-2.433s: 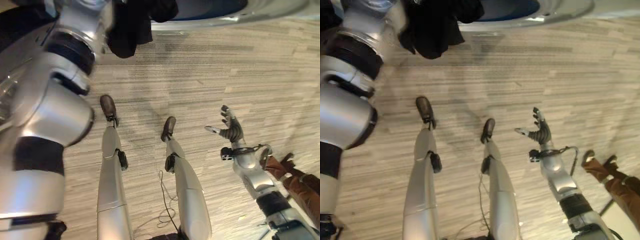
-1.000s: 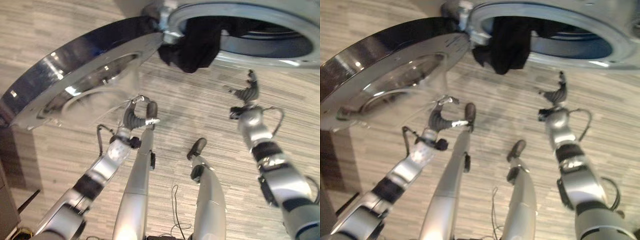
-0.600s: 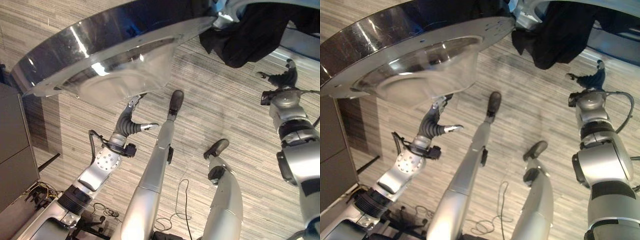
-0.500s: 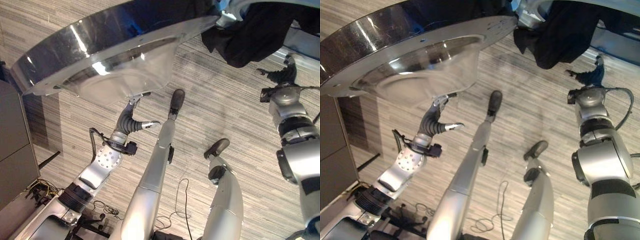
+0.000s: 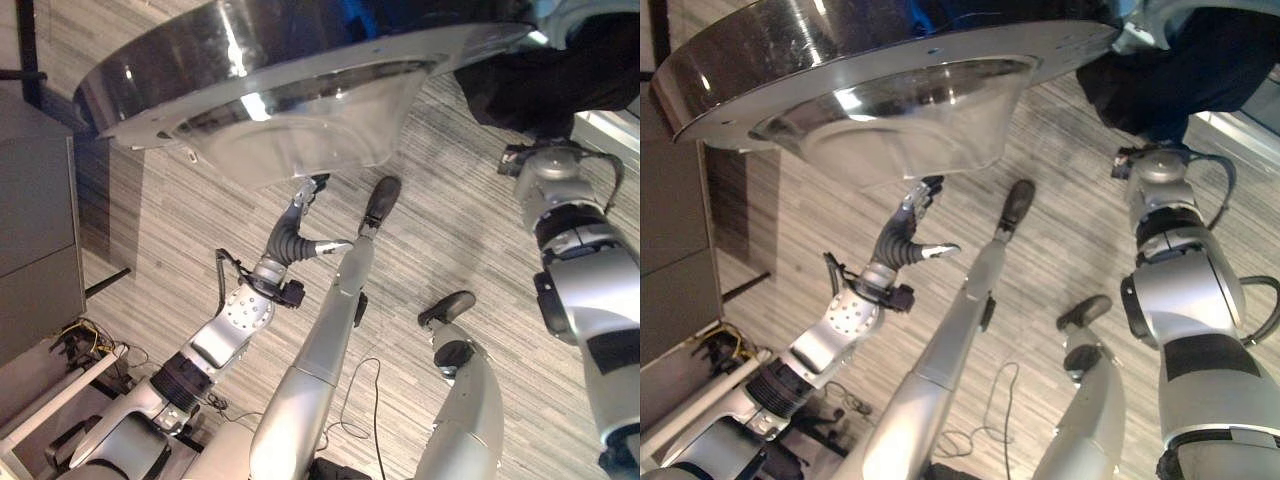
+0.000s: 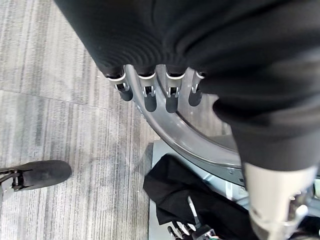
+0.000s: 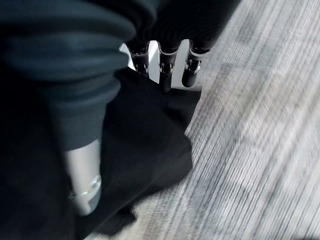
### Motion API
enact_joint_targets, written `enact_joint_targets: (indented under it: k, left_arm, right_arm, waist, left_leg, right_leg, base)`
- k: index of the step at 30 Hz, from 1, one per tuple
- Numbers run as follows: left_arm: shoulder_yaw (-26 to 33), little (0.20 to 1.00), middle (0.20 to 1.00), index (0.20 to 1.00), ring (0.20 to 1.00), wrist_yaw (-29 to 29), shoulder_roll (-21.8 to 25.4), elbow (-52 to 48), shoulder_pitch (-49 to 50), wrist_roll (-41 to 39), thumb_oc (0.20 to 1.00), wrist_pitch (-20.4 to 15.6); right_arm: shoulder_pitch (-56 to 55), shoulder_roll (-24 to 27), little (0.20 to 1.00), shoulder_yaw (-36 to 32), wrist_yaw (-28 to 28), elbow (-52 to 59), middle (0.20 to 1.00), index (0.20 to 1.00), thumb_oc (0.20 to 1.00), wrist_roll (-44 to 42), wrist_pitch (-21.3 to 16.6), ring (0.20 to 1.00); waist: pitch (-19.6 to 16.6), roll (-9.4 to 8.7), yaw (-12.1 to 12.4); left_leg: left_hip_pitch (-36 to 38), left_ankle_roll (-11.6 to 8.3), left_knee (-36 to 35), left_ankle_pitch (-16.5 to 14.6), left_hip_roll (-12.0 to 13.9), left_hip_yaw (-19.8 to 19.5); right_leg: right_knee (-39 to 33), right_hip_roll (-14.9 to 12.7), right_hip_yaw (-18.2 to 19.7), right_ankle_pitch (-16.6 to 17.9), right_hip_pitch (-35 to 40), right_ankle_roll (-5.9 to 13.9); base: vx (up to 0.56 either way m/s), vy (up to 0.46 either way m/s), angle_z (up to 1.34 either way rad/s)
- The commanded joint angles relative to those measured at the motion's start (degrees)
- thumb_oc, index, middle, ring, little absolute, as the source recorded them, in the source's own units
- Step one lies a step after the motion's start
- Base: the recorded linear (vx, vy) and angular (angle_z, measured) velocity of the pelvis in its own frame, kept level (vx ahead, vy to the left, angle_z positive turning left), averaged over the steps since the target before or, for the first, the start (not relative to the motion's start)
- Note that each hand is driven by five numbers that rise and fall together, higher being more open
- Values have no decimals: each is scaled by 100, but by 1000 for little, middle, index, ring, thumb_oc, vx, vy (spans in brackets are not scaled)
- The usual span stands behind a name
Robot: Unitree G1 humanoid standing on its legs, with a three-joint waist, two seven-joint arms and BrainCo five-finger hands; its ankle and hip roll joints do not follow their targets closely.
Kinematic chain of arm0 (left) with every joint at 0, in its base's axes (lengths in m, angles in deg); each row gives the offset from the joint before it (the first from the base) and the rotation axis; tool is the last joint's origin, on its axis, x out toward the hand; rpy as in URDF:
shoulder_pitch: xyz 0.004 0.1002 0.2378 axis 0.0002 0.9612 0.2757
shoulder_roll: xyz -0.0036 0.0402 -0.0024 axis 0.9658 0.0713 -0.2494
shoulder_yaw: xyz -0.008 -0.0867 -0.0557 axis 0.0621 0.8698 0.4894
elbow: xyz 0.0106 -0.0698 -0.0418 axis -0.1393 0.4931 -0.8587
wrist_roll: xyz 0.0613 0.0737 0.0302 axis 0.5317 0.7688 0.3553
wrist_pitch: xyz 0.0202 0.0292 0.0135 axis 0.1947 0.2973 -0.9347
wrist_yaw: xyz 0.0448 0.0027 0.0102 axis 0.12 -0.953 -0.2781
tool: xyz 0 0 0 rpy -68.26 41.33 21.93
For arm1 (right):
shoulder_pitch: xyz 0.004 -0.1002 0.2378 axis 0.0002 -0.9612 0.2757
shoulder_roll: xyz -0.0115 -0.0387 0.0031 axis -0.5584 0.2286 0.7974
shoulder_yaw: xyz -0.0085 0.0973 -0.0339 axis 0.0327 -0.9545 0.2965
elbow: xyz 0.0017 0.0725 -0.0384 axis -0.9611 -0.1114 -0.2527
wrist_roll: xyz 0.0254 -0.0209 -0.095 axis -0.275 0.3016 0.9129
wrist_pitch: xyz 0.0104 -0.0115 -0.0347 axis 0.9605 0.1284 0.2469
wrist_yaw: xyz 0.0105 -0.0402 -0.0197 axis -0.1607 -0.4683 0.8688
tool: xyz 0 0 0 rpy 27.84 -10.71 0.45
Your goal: Grab the laundry basket,head to the washer,open it,put in the laundry and shut it.
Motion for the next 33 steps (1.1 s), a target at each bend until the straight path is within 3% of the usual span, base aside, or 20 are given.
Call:
enact_joint_targets:
  k: [1, 2, 3, 4, 5, 13, 19, 20, 23, 25, 28, 30, 33]
  left_arm:
    - [-136, 1000, 1000, 1000, 1000, -24, -360, -184, -315, 18, 1000, -192]
    - [-137, 1000, 1000, 1000, 1000, -25, -367, -179, -317, 21, 1000, -185]
    - [-140, 1000, 1000, 1000, 1000, -35, -372, -171, -326, 22, 1000, -174]
    - [-132, 1000, 1000, 1000, 1000, -51, -372, -160, -322, 26, 1000, -171]
    - [-139, 1000, 1000, 1000, 1000, -65, -372, -131, -330, 38, 1000, -158]
    - [78, 1000, 1000, 1000, 1000, -163, -367, -66, -179, 114, 1000, -149]
    - [86, 1000, 1000, 1000, 1000, -283, -476, 141, -196, 190, 1000, -150]
    - [59, 1000, 1000, 1000, 1000, -313, -505, 213, -230, 228, 1000, -138]
    - [95, 1000, 1000, 1000, 1000, -355, -523, 242, -232, 260, 1000, -156]
    - [169, 1000, 1000, 1000, 1000, -379, -527, 222, -163, 255, 1000, -145]
    - [322, 1000, 1000, 1000, 1000, -473, -414, 147, 118, 286, 1000, -144]
    - [378, 1000, 1000, 1000, 1000, -499, -354, 114, 228, 275, 1000, -141]
    - [436, 1000, 1000, 1000, 1000, -474, -214, 20, 473, 177, 1000, -187]
  right_arm:
    - [524, 323, 1000, 202, 281, 312, 1000, 1000, 1000, -393, -431, 1000]
    - [563, 343, 1000, 122, 272, 272, 1000, 1000, 1000, -517, -427, 1000]
    - [621, 392, 768, 26, 284, 215, 768, 768, 768, -679, -446, 768]
    - [670, 437, 661, -30, 272, 200, 661, 661, 661, -806, -458, 661]
    - [758, 510, 200, -61, 275, 153, 200, 200, 200, -926, -472, 200]
    - [462, 616, 200, -89, 244, 790, 200, 200, 200, -1249, -797, 200]
    - [-77, -7, 200, -692, 287, 1364, 200, 200, 200, -2078, -1314, 200]
    - [-207, -334, 200, -857, 302, 1539, 200, 200, 200, -2298, -1451, 200]
    - [-388, -653, 200, -893, 322, 1937, 200, 200, 200, -2346, -1582, 200]
    - [-667, -1022, 200, -901, 286, 2789, 200, 200, 200, -2370, -1822, 200]
    - [-1145, -1373, 200, -1289, 53, 4357, 200, 200, 200, -2328, -2461, 200]
    - [-1273, -1410, 200, -1460, -92, 4772, 200, 200, 200, -2244, -2594, 200]
    - [-1100, -980, 200, -2029, -760, 5062, 200, 200, 200, -1782, -2971, 200]
  waist:
    - [91, 498, 294]
    - [86, 516, 312]
    - [73, 528, 339]
    - [67, 541, 358]
    - [41, 553, 387]
    - [34, 426, 213]
    - [103, 224, -65]
    - [117, 176, -125]
    - [120, 109, -208]
    - [112, 15, -306]
    - [32, -129, -549]
    - [9, -167, -606]
    - [-136, -159, -680]
  left_leg:
    - [87, -142, 478, -1177, 81, 377]
    - [76, -139, 483, -1179, 70, 366]
    - [41, -134, 493, -1183, 45, 348]
    - [16, -128, 514, -1188, 32, 343]
    - [-7, -123, 526, -1190, 16, 329]
    - [100, -135, 515, -1173, 61, 385]
    - [387, -183, 474, -1157, 217, 518]
    - [513, -204, 427, -1143, 278, 552]
    - [658, -234, 352, -1111, 343, 603]
    - [799, -257, 292, -1078, 381, 639]
    - [1046, -284, 225, -1071, 422, 673]
    - [1109, -288, 227, -1086, 425, 688]
    - [1227, -316, 184, -1101, 407, 662]
  right_leg:
    - [-453, 112, 188, 431, 167, 193]
    - [-416, 99, 182, 418, 150, 195]
    - [-360, 69, 170, 390, 117, 200]
    - [-308, 51, 163, 368, 90, 202]
    - [-244, 27, 171, 344, 54, 204]
    - [-216, 17, 223, 397, 107, 180]
    - [-562, 131, 238, 545, 456, 115]
    - [-740, 201, 238, 613, 603, 108]
    - [-931, 265, 242, 691, 766, 101]
    - [-1113, 346, 255, 774, 935, 91]
    - [-1356, 448, 314, 866, 1239, 59]
    - [-1426, 461, 327, 878, 1331, 49]
    - [-1615, 484, 301, 865, 1566, 29]
  base:
    - [19, -22, 12]
    - [16, -8, 10]
    - [20, 7, 8]
    - [22, 15, 8]
    - [18, 41, 8]
    - [-3, 28, 4]
    - [-25, 31, -6]
    - [-41, 15, -27]
    - [-28, 3, -27]
    - [-21, -17, -21]
    - [-16, 6, -10]
    - [-4, 1, -8]
    - [9, -27, -8]
